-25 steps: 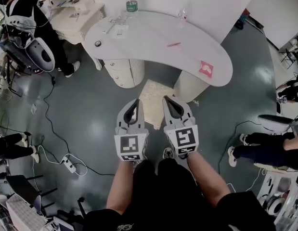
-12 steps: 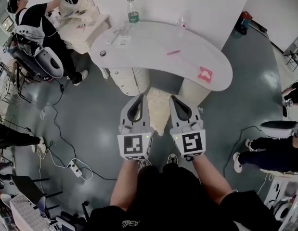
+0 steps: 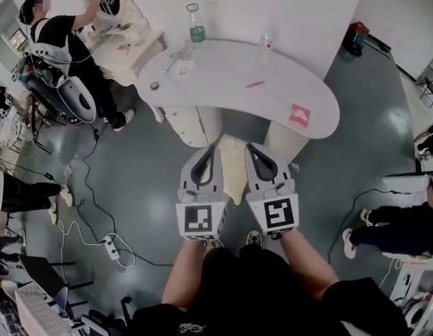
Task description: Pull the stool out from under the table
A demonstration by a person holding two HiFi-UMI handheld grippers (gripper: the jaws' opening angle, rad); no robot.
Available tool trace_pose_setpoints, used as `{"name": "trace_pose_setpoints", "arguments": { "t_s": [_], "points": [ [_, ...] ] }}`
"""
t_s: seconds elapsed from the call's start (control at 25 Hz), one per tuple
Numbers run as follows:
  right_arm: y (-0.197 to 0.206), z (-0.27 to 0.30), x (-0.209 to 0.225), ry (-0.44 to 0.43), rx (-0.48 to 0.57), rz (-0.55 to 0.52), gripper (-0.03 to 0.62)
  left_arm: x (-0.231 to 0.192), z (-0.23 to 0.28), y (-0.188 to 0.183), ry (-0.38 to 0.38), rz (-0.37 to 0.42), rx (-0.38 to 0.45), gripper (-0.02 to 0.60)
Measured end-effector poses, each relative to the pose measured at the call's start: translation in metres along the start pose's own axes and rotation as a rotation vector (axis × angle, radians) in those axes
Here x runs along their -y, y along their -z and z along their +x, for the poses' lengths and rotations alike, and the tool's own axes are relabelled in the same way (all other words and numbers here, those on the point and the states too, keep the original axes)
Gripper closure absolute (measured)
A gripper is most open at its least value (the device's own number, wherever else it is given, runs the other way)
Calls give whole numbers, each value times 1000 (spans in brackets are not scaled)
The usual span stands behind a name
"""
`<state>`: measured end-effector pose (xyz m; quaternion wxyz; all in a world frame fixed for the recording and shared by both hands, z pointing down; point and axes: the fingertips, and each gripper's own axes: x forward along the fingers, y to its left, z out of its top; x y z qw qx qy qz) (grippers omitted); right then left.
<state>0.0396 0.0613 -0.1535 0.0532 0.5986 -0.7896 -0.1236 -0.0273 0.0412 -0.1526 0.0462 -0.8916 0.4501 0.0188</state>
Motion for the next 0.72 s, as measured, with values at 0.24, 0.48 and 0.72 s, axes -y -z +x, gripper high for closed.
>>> {"name": "trace_pose_setpoints", "arguments": {
  "t_s": [0.24, 0.48, 0.72],
  "points": [
    [-5, 3, -4, -12, 11, -4, 588, 0, -3, -2, 3, 16, -14, 575],
    [-6, 4, -4, -8, 9, -14, 588, -2, -3, -1, 0, 12, -21, 575],
    [-10, 5, -11, -14, 22, -14, 588, -6, -4, 2, -5, 20, -32, 575]
  ]
}}
